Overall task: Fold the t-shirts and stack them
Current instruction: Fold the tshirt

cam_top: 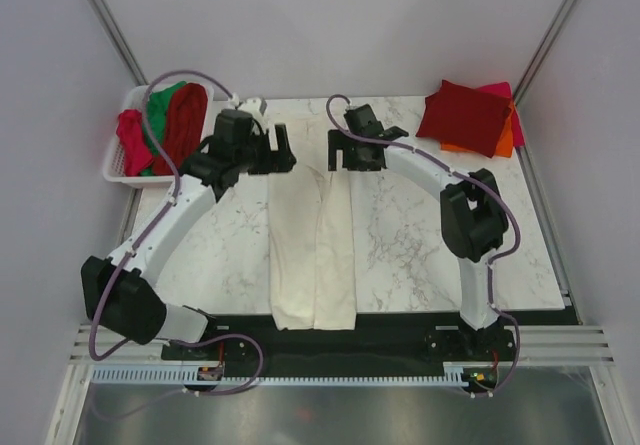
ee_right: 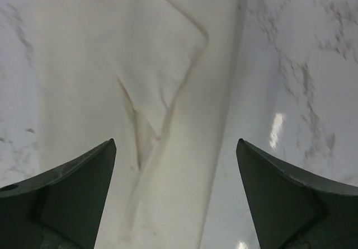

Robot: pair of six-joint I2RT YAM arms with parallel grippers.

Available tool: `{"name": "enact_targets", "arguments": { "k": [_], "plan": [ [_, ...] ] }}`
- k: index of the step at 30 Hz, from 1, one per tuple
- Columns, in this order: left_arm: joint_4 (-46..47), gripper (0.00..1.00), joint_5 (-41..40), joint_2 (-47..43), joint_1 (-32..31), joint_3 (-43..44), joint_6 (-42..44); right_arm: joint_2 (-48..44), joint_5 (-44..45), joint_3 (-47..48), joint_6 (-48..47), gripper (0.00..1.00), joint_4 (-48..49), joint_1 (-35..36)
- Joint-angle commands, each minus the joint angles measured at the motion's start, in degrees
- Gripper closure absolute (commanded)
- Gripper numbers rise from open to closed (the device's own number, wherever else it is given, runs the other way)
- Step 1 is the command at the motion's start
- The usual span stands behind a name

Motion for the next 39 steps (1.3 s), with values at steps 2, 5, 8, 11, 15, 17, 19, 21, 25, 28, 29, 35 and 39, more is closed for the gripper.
{"name": "enact_targets", "arguments": {
  "k": [2, 5, 8, 11, 15, 17, 19, 21, 25, 28, 29, 35, 39],
  "plan": [
    [-3.8, 0.07, 1.3, -8.6, -6.0, -15.8, -8.5, 9.7, -17.5, 16.0, 2.6, 0.04, 7.5, -5.5],
    [-6.5, 0.07, 1.2, -16.3, -11.2, -22.9, -10.9, 19.7, -24.8, 26.5, 6.6, 0.11, 7.7, -6.1],
    [-11.9, 0.03, -0.5, -24.4, -12.1, -24.6, -12.9, 26.6, -31.0, 31.5, 10.7, 0.19, 12.1, -6.0],
    [-17.9, 0.01, -2.7, -32.4, -12.2, -24.8, -13.0, 30.4, -33.2, 32.4, 14.9, 0.34, 17.3, -5.8],
    [-17.9, 0.01, -2.7, -40.3, -12.1, -25.7, -13.0, 34.3, -33.7, 34.3, 16.7, 0.43, 20.0, -5.7],
    [-22.7, 0.00, -2.2, -43.1, -12.1, -26.4, -14.0, 35.8, -32.8, 36.2, 16.8, 0.43, 19.9, -5.8],
    [-23.1, 0.00, -2.4, -44.3, -12.2, -26.9, -14.7, 37.5, -30.8, 36.7, 16.5, 0.43, 19.5, -6.1],
    [-23.6, 0.00, -2.2, -45.6, -12.2, -27.9, -15.3, 38.7, -24.7, 37.2, 16.1, 0.42, 17.7, -7.0],
    [-24.2, 0.01, -2.2, -47.8, -12.2, -29.3, -16.6, 41.8, -19.5, 39.7, 18.6, 0.42, 17.7, -10.2],
    [-24.2, 0.01, -2.2, -48.2, -12.2, -29.4, -16.6, 47.3, -20.4, 48.9, 19.6, 0.41, 18.1, -11.6],
    [-24.2, 0.01, -2.2, -47.9, -12.1, -29.4, -16.6, 48.7, -21.1, 52.7, 20.2, 0.39, 18.8, -12.0],
    [-24.2, 0.01, -2.2, -44.1, -12.2, -29.7, -16.6, 51.9, -21.8, 53.5, 20.6, 0.32, 29.2, -12.2],
    [-24.2, 0.01, -2.2, -43.5, -12.1, -30.3, -16.6, 52.5, -19.0, 54.2, 19.1, 0.28, 33.9, -12.2]
  ]
}}
